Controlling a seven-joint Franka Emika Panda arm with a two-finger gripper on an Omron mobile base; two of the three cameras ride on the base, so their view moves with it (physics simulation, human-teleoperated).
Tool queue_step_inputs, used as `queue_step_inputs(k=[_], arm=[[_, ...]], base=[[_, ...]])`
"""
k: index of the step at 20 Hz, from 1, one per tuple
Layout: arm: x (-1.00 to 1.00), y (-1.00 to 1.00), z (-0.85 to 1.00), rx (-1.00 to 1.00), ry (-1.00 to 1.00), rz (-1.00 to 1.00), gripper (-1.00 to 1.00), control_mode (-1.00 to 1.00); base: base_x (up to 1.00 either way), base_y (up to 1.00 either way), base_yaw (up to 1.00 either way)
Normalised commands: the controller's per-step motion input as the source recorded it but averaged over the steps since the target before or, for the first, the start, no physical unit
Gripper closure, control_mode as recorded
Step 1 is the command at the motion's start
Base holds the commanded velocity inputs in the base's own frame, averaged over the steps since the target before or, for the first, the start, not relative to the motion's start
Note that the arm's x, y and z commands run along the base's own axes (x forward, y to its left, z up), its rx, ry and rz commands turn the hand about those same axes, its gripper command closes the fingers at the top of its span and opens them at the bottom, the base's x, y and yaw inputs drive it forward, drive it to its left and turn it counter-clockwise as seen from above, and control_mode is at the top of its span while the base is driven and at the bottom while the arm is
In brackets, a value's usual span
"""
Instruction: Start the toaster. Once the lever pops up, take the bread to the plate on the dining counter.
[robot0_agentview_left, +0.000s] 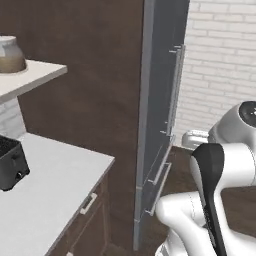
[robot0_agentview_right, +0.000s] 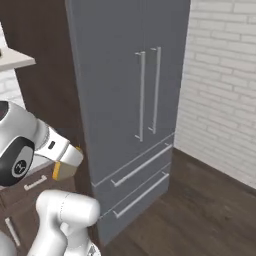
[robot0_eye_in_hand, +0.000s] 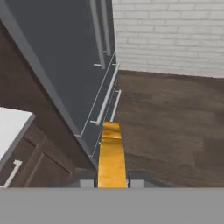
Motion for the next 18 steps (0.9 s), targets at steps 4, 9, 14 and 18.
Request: queue_step_inputs(k=[4, 9, 14, 18], arm=[[0.0, 0.0, 0.0, 0.0, 0.0, 0.0, 1.0, 1.0], [0.0, 0.0, 0.0, 0.0, 0.0, 0.0, 1.0, 1.0], [0.0, 0.0, 0.0, 0.0, 0.0, 0.0, 1.0, 1.0], [0.0, 0.0, 0.0, 0.0, 0.0, 0.0, 1.0, 1.0]], base=[[-0.01, 0.0, -0.92], [0.0, -0.05, -0.91], [0.0, -0.15, -0.88], [0.0, -0.3, -0.84]])
